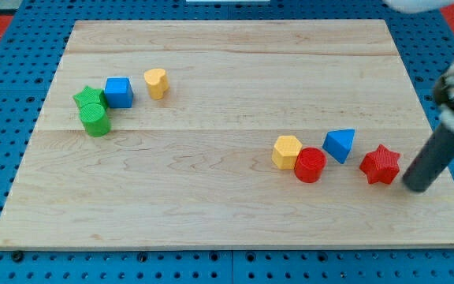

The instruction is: Place the red star and triangle in a diagonal line

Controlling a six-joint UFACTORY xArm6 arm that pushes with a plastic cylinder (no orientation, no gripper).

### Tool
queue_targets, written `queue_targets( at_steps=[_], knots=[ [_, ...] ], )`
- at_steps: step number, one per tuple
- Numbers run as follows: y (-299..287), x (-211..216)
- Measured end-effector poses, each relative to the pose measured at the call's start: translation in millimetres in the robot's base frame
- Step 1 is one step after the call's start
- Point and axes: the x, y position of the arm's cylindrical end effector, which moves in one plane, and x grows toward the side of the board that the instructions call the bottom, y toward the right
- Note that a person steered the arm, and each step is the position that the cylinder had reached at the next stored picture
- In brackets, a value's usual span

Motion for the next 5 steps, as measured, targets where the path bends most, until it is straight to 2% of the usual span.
queue_targets(
  at_steps=[1, 2, 3, 4, 5],
  knots=[
    [-6.6, -35.0],
    [-58.0, -13.8],
    [-66.8, -0.3],
    [-76.2, -11.0],
    [-106.7, -55.9]
  ],
)
